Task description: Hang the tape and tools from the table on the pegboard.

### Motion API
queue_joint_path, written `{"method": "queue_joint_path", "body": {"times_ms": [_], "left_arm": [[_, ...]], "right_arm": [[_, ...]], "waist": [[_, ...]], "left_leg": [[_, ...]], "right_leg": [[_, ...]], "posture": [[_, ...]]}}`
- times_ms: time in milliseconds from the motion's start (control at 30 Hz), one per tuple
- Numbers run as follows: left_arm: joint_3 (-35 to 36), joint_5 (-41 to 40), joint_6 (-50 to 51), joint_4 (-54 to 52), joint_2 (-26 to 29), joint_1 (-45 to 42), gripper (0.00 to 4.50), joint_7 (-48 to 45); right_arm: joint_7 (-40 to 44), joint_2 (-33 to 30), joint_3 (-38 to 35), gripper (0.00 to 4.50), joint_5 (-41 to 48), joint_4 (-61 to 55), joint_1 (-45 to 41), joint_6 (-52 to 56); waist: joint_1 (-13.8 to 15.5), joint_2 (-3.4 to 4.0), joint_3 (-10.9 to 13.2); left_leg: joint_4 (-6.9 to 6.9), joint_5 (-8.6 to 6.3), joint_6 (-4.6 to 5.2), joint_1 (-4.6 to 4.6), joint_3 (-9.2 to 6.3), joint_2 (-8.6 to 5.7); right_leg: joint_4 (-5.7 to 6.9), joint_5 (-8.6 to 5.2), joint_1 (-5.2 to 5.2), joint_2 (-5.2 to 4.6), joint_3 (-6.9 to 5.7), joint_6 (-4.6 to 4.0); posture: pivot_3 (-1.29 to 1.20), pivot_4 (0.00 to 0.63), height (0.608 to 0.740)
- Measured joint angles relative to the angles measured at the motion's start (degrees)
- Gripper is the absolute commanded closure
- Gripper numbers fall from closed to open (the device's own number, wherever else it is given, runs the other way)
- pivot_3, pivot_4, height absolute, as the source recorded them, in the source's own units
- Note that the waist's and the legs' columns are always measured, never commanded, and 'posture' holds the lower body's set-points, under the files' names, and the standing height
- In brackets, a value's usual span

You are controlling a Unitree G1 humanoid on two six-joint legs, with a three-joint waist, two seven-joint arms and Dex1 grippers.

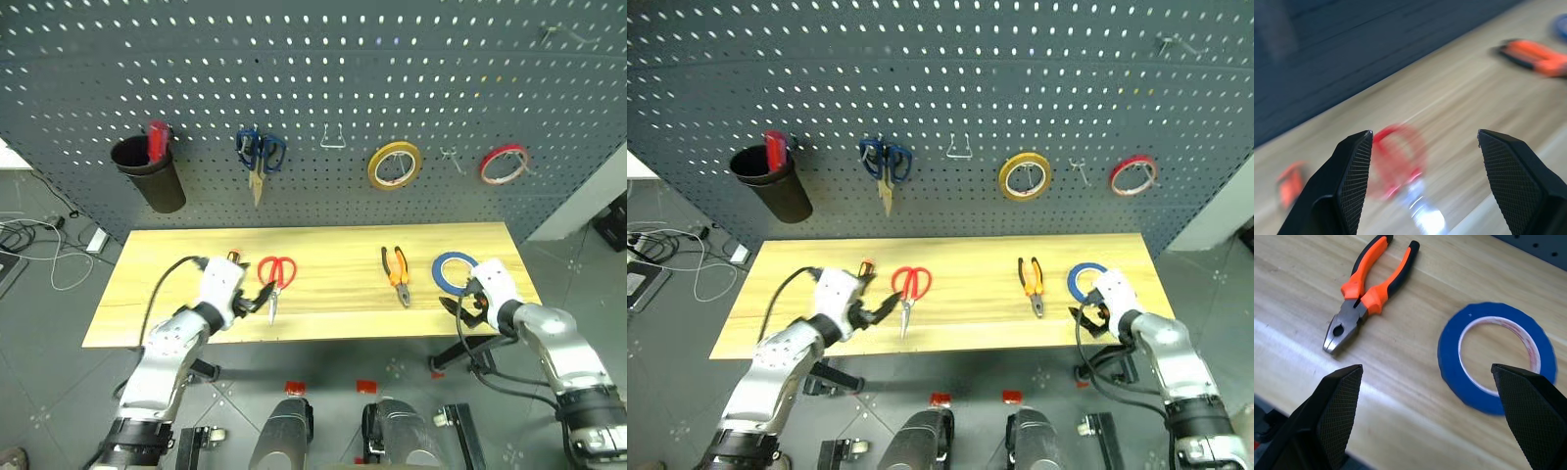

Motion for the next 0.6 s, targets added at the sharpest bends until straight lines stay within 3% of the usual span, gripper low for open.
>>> {"method": "queue_joint_path", "body": {"times_ms": [200, 333, 433, 600], "left_arm": [[-5.07, 1.65, -0.13, -0.18, -0.01, -6.80, 0.90, -4.68], [-8.56, 3.42, -2.97, 0.06, 0.38, -9.46, 0.90, -8.86], [-9.71, 3.67, -4.31, 0.04, 0.74, -9.48, 0.88, -11.63], [-10.51, 2.64, -6.40, -0.47, 1.71, -9.28, 0.88, -17.15]], "right_arm": [[3.33, -0.45, 3.66, 0.00, -2.72, 11.30, -9.72, 0.62], [6.45, -0.53, 7.72, 0.00, -6.54, 25.34, -17.79, -2.04], [9.10, -0.60, 9.43, 0.56, -8.25, 30.38, -21.29, -3.23], [11.71, -1.09, 10.70, 2.20, -10.63, 35.79, -25.15, -4.02]], "waist": [[-0.46, -0.14, 2.75], [-0.57, -0.20, 4.39], [-0.62, -0.18, 5.02], [-0.49, -0.29, 5.35]], "left_leg": [[0.04, -0.13, 0.19, -0.34, 0.06, 0.00], [0.07, -0.16, 0.25, -0.48, 0.11, -0.04], [0.09, -0.17, 0.25, -0.53, 0.10, -0.04], [0.12, -0.17, 0.23, -0.54, 0.03, -0.04]], "right_leg": [[-0.12, -0.06, -0.21, -0.02, -0.05, 0.10], [-0.22, -0.09, -0.28, -0.10, -0.14, 0.14], [-0.26, -0.08, -0.29, -0.12, -0.16, 0.14], [-0.24, -0.09, -0.29, -0.15, -0.26, 0.15]], "posture": [[-0.03, 0.383, 0.740], [-0.01, 0.396, 0.740], [-0.01, 0.398, 0.740], [-0.02, 0.386, 0.740]]}}
